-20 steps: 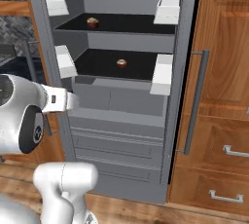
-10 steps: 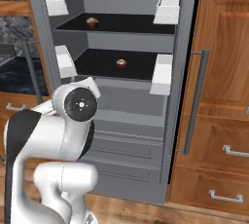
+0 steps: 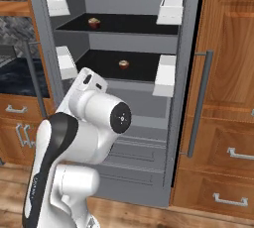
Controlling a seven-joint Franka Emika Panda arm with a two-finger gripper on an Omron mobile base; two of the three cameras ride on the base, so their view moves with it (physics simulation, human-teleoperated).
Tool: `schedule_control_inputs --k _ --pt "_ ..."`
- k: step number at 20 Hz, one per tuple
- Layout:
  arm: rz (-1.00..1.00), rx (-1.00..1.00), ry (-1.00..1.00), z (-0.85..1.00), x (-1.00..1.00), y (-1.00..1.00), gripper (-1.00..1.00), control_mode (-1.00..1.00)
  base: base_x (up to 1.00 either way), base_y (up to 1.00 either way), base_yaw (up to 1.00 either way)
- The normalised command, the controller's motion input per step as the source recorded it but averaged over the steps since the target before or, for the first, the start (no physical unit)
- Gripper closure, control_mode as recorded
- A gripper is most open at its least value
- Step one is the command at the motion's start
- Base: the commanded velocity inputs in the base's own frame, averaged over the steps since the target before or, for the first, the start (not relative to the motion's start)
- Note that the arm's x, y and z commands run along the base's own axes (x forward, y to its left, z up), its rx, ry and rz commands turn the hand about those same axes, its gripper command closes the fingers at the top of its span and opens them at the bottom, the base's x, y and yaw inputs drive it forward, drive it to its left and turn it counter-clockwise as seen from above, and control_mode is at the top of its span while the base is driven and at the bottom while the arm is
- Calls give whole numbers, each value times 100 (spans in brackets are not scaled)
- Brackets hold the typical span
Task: Take the cupcakes from the fridge and place them on the empty tray on the dining counter.
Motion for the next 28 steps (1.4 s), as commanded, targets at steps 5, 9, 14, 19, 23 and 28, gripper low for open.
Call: schedule_control_inputs --k 5,9,14,19,23,28 --pt "2 -20 -22 0 31 32 -100 -100 0 0 0" --pt "-3 -29 -11 0 8 32 -100 -100 0 0 0" --pt "-1 -9 -1 -1 45 2 -100 -100 0 0 0" --pt "-2 0 -9 -28 73 -1 -100 -100 0 0 0" --pt "0 0 -7 -25 72 1 -100 -100 0 0 0" --pt "1 0 0 -8 84 18 -100 -100 0 0 0"
